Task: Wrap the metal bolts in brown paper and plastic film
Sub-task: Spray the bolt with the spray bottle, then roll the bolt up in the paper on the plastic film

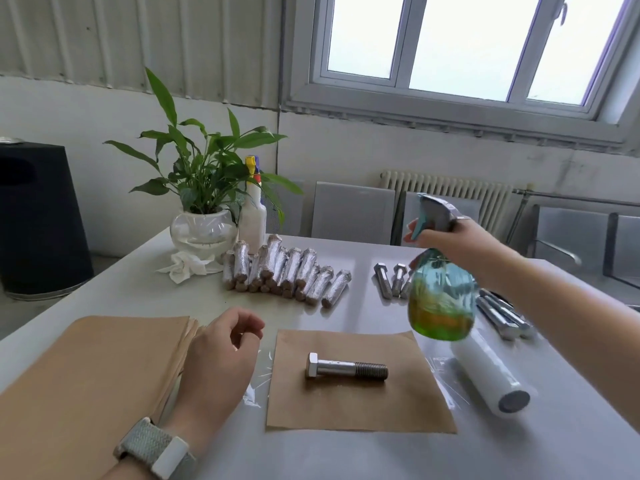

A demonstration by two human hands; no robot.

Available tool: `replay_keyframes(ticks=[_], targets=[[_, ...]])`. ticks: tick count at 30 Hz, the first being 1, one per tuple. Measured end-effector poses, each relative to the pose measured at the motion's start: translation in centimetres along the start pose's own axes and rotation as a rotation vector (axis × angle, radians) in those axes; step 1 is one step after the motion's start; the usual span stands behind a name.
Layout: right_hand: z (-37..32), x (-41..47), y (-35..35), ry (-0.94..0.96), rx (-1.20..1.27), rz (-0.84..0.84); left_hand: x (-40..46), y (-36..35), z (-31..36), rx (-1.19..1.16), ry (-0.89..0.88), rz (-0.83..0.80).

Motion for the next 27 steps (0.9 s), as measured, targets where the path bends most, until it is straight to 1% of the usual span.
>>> replay_keyframes(ticks=[3,7,12,16,17,18,19,20,21,22,23,24,25,26,27], targets=[[2.1,2.6,-0.9,0.057,0.109,0.138,0.1,0.0,0.0,0.010,-0.008,0.000],[4.3,5.0,-2.1,0.092,0.162,0.201,0.1,-0.4,0.0,0.029,-0.035,-0.018],[7.0,6.3,-2.8,-0.008,0.148,0.223,0.2,-0.6,0.0,0.042,-0.065,-0.026],[7.0,5.3,-2.9,-0.065,0.121,0.100,0.1,-0.8,0.3,0.049,-0.077,-0.042],[7.0,4.3,-2.4,-0.070,0.109,0.101,0.1,-0.8,0.4,0.050,-0.081,-0.047],[6.9,2.7,-1.6,-0.053,0.046,0.156,0.0,-0.8,0.4,0.049,-0.090,-0.053],[6.5,0.7,-0.7,0.015,-0.059,0.242,0.0,-0.9,0.6,0.047,-0.102,-0.058],[5.8,-1.9,-0.3,0.146,-0.184,0.318,-0.1,-0.9,0.7,0.043,-0.117,-0.062],[4.9,-4.8,-0.8,0.329,-0.295,0.336,-0.1,-0.9,0.9,0.042,-0.133,-0.068],[4.2,-7.7,-2.1,0.526,-0.402,0.273,-0.2,-1.0,1.1,0.044,-0.148,-0.077],[4.0,-10.4,-3.9,0.708,-0.528,0.164,-0.3,-1.1,1.4,0.055,-0.167,-0.094],[4.3,-12.8,-5.7,0.853,-0.686,0.050,-0.5,-1.3,1.7,0.076,-0.196,-0.121],[5.0,-14.3,-7.5,0.945,-0.863,-0.046,-0.6,-1.6,2.0,0.099,-0.228,-0.160],[5.9,-15.2,-8.8,0.967,-1.024,-0.126,-0.7,-1.9,2.3,0.109,-0.256,-0.210],[6.5,-15.6,-9.7,0.959,-1.126,-0.164,-0.8,-2.2,2.6,0.109,-0.281,-0.265]])
Point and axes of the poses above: each hand's wrist, its own x-axis towards the middle knuckle, its own y-axis out of the back of the hand, z = x × y, the point moved 7 cm from there along x, towards the middle knuckle, and after that the axes turned 12 degrees about -y, right-handed, at the moved point
